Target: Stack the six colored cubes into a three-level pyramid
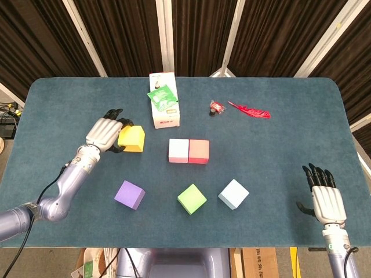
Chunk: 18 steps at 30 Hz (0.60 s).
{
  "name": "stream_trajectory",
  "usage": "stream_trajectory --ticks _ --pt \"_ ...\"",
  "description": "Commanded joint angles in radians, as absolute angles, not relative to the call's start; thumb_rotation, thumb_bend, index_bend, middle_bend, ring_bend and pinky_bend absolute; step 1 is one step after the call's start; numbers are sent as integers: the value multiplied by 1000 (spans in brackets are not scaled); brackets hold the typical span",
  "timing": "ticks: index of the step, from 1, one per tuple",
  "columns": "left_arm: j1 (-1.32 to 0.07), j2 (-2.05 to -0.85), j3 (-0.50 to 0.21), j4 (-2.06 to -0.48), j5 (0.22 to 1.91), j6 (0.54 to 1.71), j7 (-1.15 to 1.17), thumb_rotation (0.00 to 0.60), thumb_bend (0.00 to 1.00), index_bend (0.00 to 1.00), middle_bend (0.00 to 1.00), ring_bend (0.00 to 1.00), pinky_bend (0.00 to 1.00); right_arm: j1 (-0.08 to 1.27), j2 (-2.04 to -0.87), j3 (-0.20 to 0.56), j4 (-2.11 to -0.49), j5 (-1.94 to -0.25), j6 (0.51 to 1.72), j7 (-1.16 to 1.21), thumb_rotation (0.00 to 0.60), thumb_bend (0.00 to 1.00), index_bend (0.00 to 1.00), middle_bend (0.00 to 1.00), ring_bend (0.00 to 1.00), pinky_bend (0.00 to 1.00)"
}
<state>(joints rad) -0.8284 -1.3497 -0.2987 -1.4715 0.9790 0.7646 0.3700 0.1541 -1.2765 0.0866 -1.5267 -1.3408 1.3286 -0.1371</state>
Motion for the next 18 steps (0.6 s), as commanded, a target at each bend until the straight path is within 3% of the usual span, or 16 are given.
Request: stream_trajectory --ticks 1,7,18 --pt "-829 -1389 -276 -1432 1040 773 323 600 474 303 295 0 0 152 -1271 85 -1532 -1345 1330 -130 600 235 0 0 0 0" --pt "-837 -1442 -249 -1401 1053 807 328 600 466 289 281 0 0 150 -1263 88 -1535 -1348 1338 -119 600 235 0 0 0 0" --pt "-865 -1512 -237 -1411 896 887 483 600 457 289 275 0 0 149 -1248 90 -1535 -1344 1328 -91 600 235 0 0 0 0"
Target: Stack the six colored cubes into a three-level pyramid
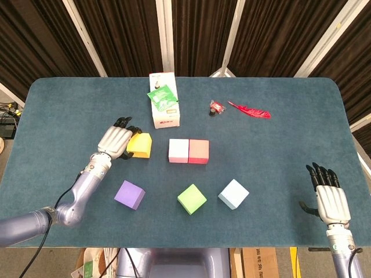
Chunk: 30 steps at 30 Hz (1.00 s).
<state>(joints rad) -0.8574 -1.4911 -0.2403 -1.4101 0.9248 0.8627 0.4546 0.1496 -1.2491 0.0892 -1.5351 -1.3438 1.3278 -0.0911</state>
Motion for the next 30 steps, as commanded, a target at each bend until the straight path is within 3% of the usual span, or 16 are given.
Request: stream_trajectory --ticks 1,30 --pt "-867 -1520 -236 -1411 887 895 493 600 457 289 275 0 0 149 -1248 90 -1535 -1344 1328 -90 600 235 0 0 0 0" --pt "-934 -1663 -246 -1385 780 999 625 600 450 289 267 0 0 146 -1231 99 -1529 -1341 1333 -49 600 235 0 0 0 0"
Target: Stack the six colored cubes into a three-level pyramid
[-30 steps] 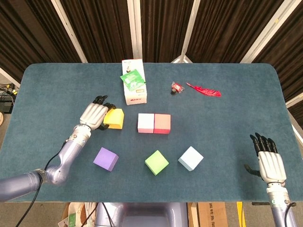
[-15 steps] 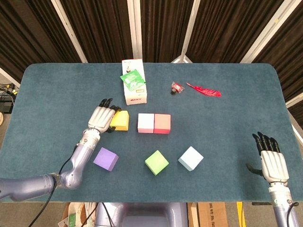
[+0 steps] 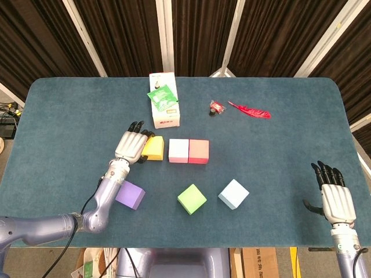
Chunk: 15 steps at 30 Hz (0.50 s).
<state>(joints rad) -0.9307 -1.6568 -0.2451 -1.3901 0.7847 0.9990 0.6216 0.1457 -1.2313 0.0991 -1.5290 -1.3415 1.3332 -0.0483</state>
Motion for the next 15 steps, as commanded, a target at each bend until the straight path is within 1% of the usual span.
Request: stream_trajectory --ticks 1,15 --pt "-935 -1665 -246 -1383 778 998 626 600 449 289 267 0 0 146 -1231 99 -1529 -1341 1332 -49 600 234 0 0 0 0" --pt "-949 -1697 -246 -1360 757 1005 648 600 444 287 259 0 0 149 -1232 100 -1527 -1335 1324 -53 600 234 0 0 0 0"
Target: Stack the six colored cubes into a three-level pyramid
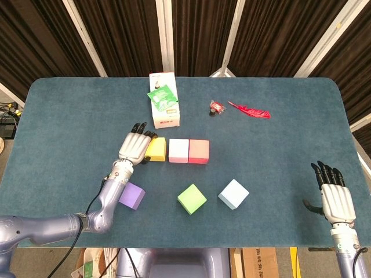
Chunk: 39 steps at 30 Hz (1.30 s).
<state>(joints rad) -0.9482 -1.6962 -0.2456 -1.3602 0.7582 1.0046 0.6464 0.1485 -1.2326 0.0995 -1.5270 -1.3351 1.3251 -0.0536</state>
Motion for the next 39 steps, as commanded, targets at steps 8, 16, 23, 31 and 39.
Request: stream_trajectory --ticks 8,16,23,31,39 --pt "-955 -1706 -245 -1362 747 1012 664 600 440 286 252 0 0 146 -1230 100 -1530 -1334 1327 -52 600 235 0 0 0 0" --pt "-958 -1719 -247 -1358 746 1020 667 600 438 286 247 0 0 147 -1228 101 -1532 -1328 1323 -53 600 235 0 0 0 0" --pt "-961 -1730 -247 -1347 751 1028 674 600 436 286 246 0 0 148 -1227 101 -1533 -1326 1320 -54 600 234 0 0 0 0" --pt "-963 -1743 -249 -1340 751 1034 679 600 428 285 245 0 0 148 -1226 101 -1534 -1325 1319 -54 600 235 0 0 0 0" --pt "-963 -1750 -251 -1336 746 1040 688 600 413 279 239 0 0 147 -1225 101 -1535 -1324 1318 -53 600 234 0 0 0 0"
